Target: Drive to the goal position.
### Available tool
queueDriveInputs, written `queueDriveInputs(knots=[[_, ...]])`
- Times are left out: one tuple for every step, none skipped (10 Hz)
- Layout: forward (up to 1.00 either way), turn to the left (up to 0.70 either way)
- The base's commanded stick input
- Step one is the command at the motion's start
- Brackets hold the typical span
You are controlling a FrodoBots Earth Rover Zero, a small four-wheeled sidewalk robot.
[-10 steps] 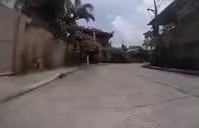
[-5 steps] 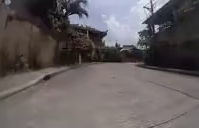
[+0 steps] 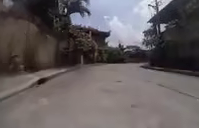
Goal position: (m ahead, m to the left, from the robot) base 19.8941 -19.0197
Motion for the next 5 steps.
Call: queueDriveInputs(knots=[[1.0, 0.0], [1.0, 0.0], [1.0, 0.0], [1.0, 0.0], [1.0, -0.03]])
